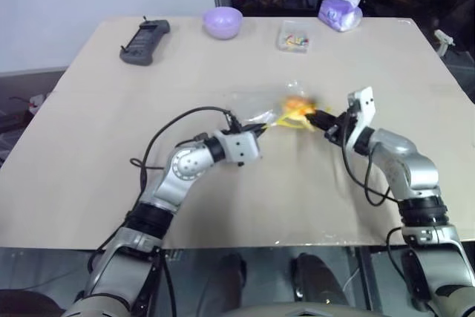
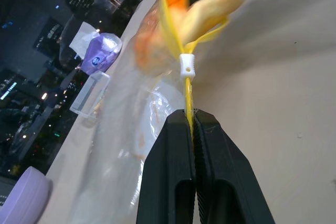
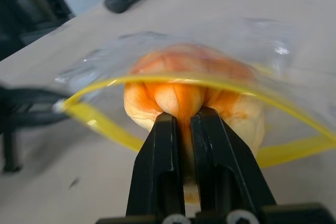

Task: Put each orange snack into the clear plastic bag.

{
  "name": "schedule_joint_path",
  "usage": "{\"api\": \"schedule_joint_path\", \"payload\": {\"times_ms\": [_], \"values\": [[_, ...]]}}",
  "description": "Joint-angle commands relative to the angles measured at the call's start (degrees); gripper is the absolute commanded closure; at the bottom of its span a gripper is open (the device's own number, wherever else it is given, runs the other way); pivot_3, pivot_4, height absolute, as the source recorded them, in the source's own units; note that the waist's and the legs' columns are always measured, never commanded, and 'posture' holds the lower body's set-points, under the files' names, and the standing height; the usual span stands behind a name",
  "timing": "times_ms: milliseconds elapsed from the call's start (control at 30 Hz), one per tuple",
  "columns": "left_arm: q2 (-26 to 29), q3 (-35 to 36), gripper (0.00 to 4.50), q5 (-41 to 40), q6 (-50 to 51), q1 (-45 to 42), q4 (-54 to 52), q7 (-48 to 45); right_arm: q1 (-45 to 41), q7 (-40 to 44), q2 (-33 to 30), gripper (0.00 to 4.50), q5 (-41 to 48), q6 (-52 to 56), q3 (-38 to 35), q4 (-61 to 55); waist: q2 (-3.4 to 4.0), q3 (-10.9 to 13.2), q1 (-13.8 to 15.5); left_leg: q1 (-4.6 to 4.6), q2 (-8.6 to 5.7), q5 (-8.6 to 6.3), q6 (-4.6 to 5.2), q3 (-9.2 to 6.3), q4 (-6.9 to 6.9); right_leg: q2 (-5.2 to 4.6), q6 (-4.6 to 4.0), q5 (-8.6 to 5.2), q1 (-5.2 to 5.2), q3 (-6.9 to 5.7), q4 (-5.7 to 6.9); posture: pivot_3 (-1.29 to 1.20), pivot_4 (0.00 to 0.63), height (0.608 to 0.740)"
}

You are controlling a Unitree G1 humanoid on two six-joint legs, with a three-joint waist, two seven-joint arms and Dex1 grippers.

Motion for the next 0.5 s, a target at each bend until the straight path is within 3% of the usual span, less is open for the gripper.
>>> {"api": "schedule_joint_path", "payload": {"times_ms": [33, 133, 167, 267, 367, 500], "values": [[-0.4, -0.3, 4.50, -0.9, -1.6, -0.5, -1.6, -0.1, -1.8, -2.4, 1.1, 4.08, -1.0, -0.3, -0.4, 0.0, 0.00, 0.0, 0.0, -0.01, 0.00, 0.00, 0.00, 0.00, 0.00, 0.00, 0.00, 0.00, 0.00, 0.00, -0.01, 0.00, 0.150, 0.740], [-0.5, -0.3, 4.50, -0.9, -1.5, -0.4, -1.6, -0.1, -1.9, -2.9, 1.6, 2.83, -2.9, -0.7, 1.5, -0.1, 0.00, 0.0, 0.1, -0.04, 0.00, 0.00, 0.00, 0.01, 0.00, -0.01, 0.00, 0.00, -0.02, 0.00, -0.04, 0.00, 0.150, 0.740], [-0.5, -0.3, 4.50, -0.9, -1.5, -0.4, -1.7, 0.0, -2.1, -3.1, 2.0, 2.70, -2.8, -0.3, 1.6, -0.4, 0.00, 0.0, 0.1, -0.04, 0.00, 0.00, 0.00, 0.01, 0.00, -0.01, 0.00, 0.00, -0.01, 0.00, -0.04, 0.00, 0.150, 0.740], [-0.5, -0.3, 4.50, -0.9, -1.5, -0.2, -1.5, 0.0, -3.0, -4.2, 3.4, 1.50, -2.7, 0.6, 1.6, -1.7, 0.01, 0.0, -0.2, -0.02, 0.00, 0.00, 0.00, 0.00, -0.01, 0.01, 0.00, 0.00, -0.02, 0.01, -0.01, 0.00, 0.150, 0.740], [-0.4, -0.3, 4.50, -0.7, -1.4, 0.0, -1.5, 0.2, -2.8, -4.0, 3.8, 0.04, -2.3, 0.6, 1.4, -4.0, 0.01, 0.0, -0.1, -0.01, 0.02, 0.00, 0.00, 0.00, -0.01, 0.02, 0.00, 0.00, -0.03, 0.01, 0.01, 0.00, 0.150, 0.740], [-0.3, -0.2, 4.50, -0.6, -1.2, 0.1, -1.3, 0.7, 0.1, 0.3, 1.0, 0.04, -1.2, 1.4, 1.8, -7.9, 0.01, 0.0, 0.1, -0.04, 0.00, 0.00, 0.00, 0.00, -0.01, 0.01, 0.00, 0.00, -0.03, 0.01, -0.02, 0.00, 0.150, 0.740]]}}
